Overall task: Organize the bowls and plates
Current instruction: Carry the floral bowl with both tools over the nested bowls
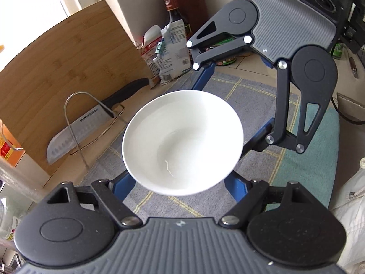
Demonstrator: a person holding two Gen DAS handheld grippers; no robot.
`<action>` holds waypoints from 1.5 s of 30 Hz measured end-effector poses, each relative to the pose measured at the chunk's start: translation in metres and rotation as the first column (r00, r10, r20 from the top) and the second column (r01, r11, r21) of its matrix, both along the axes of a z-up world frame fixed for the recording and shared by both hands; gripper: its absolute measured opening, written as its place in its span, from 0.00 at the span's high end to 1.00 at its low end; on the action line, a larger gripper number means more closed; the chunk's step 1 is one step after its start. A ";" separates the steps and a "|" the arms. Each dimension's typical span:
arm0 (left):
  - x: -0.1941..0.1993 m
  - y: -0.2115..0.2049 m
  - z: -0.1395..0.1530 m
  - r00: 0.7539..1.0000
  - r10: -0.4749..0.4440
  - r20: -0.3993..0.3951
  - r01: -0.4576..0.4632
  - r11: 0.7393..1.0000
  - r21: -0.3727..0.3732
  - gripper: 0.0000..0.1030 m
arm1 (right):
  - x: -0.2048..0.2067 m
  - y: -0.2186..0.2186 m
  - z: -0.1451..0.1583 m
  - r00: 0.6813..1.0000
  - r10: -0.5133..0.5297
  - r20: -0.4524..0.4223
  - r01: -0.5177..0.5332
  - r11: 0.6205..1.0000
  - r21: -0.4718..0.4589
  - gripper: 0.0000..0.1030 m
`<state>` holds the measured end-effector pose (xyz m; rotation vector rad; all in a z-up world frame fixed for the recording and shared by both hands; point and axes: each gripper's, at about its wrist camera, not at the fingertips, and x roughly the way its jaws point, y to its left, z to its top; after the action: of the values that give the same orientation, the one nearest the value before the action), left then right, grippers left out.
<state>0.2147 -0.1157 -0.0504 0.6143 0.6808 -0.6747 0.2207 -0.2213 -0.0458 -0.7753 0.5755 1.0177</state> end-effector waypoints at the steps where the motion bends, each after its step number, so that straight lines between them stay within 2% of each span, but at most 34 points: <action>1: -0.001 0.006 0.001 1.000 0.009 0.003 -0.009 1.000 0.000 0.18 | 0.000 0.006 0.001 1.000 0.009 0.003 -0.009 1.000 0.002 0.20; 18: -0.011 0.094 0.008 0.994 0.108 0.025 -0.108 0.994 -0.014 0.18 | 0.007 0.099 0.010 0.994 0.105 0.025 -0.105 0.994 -0.014 0.20; 25: -0.012 0.117 0.001 0.990 0.143 0.000 -0.143 0.990 -0.013 0.18 | 0.017 0.126 0.001 0.991 0.134 -0.017 -0.135 0.991 -0.018 0.20; 37: 0.000 0.132 -0.010 0.987 0.146 -0.065 -0.148 0.989 -0.025 0.18 | 0.029 0.143 -0.013 0.989 0.129 -0.076 -0.131 0.991 -0.030 0.20; 45: 0.009 0.133 -0.015 0.985 0.120 -0.121 -0.125 0.992 -0.034 0.18 | 0.036 0.142 -0.018 0.983 0.107 -0.148 -0.113 0.993 -0.027 0.20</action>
<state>0.2235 0.0174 -0.0651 0.4928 0.8068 -0.6124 0.2570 -0.0791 -0.0638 -0.7740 0.6837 1.1761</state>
